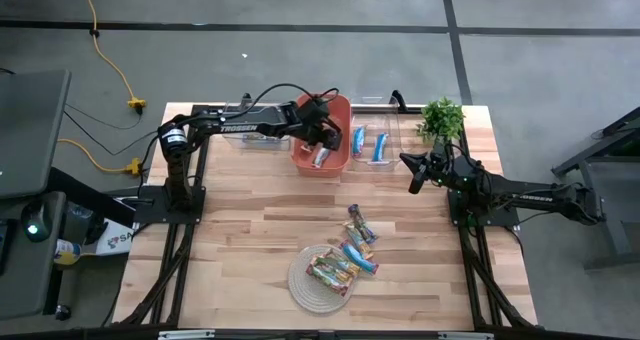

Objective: Pick and place Granola Bars by type
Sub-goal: Put the red granola bar into the right transparent bin

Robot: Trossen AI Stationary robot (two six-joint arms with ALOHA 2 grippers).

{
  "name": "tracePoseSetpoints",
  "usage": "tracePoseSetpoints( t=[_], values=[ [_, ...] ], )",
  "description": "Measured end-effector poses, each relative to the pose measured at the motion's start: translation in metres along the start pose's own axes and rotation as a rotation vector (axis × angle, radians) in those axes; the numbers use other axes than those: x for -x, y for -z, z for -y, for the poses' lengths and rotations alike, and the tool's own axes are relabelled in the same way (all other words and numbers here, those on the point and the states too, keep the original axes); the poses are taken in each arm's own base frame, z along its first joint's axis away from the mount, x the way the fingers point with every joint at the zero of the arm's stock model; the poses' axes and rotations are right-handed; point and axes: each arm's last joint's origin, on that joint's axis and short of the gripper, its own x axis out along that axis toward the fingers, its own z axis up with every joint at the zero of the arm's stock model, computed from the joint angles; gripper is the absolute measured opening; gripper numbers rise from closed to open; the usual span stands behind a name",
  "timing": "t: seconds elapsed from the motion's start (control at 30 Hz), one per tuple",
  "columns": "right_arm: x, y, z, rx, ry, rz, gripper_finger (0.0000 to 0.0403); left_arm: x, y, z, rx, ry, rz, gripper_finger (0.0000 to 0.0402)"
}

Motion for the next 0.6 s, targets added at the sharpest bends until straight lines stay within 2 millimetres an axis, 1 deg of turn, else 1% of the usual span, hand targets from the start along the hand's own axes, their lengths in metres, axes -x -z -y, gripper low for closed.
tracePoseSetpoints(
  t=[0.27, 0.43, 0.53, 0.6],
  values=[
    [0.0, 0.0, 0.0, 0.0, 0.0, 0.0, 0.0, 0.019, -0.021, 0.023, -0.085, 0.136, 0.02, 0.0185],
    [0.0, 0.0, 0.0, 0.0, 0.001, 0.001, 0.0, 0.041, -0.036, 0.04, -0.188, 0.226, 0.033, 0.0185],
    [0.0, 0.0, 0.0, 0.0, 0.0, 0.0, 0.0, 0.056, -0.041, 0.047, -0.275, 0.277, 0.01, 0.0185],
    [0.0, 0.0, 0.0, 0.0, 0.0, 0.0, 0.0, 0.071, -0.039, 0.05, -0.364, 0.323, -0.044, 0.0185]
  ],
)
